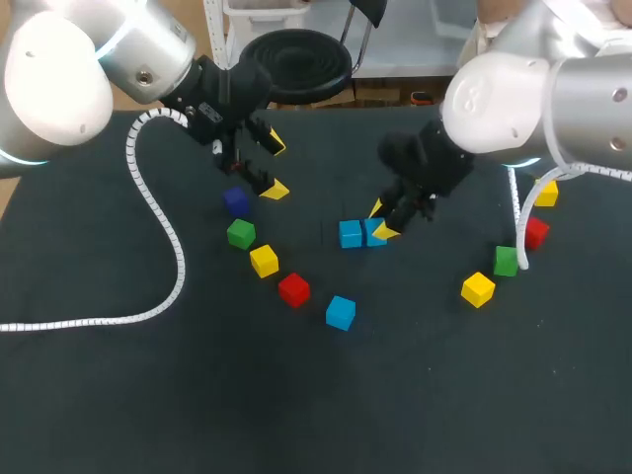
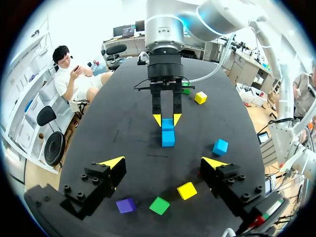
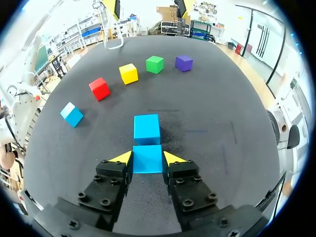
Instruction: Place the blue cubes, place green cubes on the blue cubes, place the yellow cubes on the green cubes, then place the red cubes on the yellow cubes, and place purple cube on the red cubes.
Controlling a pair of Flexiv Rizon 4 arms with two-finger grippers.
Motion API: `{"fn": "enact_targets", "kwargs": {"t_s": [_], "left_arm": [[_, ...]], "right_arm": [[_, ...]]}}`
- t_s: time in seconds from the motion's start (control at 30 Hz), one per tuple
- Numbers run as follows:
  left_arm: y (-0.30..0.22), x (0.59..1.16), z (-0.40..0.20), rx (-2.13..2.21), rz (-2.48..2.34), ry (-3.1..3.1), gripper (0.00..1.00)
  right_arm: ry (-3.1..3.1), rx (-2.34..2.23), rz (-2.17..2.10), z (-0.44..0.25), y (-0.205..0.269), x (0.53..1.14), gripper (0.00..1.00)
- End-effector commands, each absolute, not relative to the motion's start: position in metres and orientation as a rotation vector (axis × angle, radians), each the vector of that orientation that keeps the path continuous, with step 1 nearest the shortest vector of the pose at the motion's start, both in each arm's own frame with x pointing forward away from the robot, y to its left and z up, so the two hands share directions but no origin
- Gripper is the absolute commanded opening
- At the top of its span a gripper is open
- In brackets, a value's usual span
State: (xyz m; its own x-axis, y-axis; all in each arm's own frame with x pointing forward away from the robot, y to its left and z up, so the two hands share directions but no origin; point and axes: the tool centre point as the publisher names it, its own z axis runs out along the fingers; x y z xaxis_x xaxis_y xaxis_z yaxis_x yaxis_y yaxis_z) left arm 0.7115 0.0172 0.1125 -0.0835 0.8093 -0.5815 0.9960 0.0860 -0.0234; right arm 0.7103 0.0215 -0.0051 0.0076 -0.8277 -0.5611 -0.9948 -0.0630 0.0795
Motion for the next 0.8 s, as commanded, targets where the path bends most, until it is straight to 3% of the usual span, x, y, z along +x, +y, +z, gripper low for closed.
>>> {"fn": "enact_targets", "kwargs": {"t_s": [0.03, 0.8], "left_arm": [[0.0167, 0.7131, 0.1128, 1.779, -0.595, 1.953, 1.00], [0.0167, 0.7131, 0.1128, 1.779, -0.595, 1.953, 1.00]], "right_arm": [[1.875, -1.952, 0.686, -0.0060, 0.0215, 0.7105, 0.00], [1.876, -1.947, 0.690, -0.0060, 0.0185, 0.7095, 0.00]]}}
